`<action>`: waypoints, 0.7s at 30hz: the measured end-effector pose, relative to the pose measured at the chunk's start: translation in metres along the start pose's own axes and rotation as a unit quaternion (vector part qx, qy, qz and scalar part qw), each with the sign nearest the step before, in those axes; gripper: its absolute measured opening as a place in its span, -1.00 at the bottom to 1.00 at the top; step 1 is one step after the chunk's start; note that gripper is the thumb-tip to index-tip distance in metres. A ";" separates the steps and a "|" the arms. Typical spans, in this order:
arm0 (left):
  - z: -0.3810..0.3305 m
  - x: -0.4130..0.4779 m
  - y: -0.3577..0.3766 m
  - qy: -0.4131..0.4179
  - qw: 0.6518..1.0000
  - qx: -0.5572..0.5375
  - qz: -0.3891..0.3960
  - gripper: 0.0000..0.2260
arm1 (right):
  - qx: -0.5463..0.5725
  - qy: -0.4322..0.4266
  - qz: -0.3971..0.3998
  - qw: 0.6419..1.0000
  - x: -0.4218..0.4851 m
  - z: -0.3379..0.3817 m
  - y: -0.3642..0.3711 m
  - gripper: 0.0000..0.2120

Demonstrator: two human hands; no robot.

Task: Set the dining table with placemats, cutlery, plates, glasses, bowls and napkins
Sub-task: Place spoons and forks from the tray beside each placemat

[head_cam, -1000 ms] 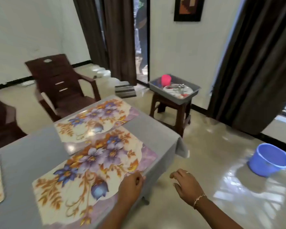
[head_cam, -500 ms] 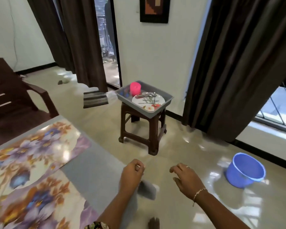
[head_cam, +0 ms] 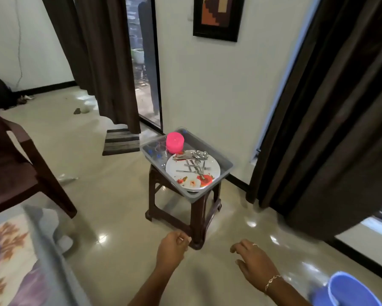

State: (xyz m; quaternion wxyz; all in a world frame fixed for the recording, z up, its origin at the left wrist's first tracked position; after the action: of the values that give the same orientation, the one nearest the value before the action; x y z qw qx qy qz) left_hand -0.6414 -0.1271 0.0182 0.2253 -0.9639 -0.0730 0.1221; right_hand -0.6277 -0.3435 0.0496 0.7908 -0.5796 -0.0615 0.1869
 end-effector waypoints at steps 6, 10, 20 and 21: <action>-0.017 0.087 0.011 -0.053 0.997 -0.019 -0.060 -0.82 | -0.034 -0.044 0.037 0.998 0.119 -0.044 -0.021 -0.71; -0.031 0.132 0.021 -0.100 0.994 0.017 -0.050 -0.86 | -0.041 -0.062 0.072 0.995 0.180 -0.064 -0.036 -0.70; -0.059 0.258 0.001 -0.078 0.993 0.047 -0.076 -0.90 | -0.040 -0.084 0.122 0.988 0.316 -0.072 -0.041 -0.73; -0.057 0.273 -0.001 -0.078 0.993 0.048 -0.069 -0.89 | -0.038 -0.078 0.127 0.988 0.332 -0.072 -0.039 -0.73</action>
State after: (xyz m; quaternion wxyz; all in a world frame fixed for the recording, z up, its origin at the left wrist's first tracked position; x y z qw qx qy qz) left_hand -0.3638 -0.0960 0.0130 0.2728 -0.9322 -0.1508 0.1843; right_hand -0.2903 -0.2966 0.0232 0.7307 -0.5962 -0.0563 0.3276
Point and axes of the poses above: each hand's wrist, its own x-axis towards the middle knuckle, its own y-axis out of the palm, z = x × y, the point moved 10 cm from there along x, towards the middle knuckle, and after that the axes turned 8 degrees about y, right-handed, at the moved point
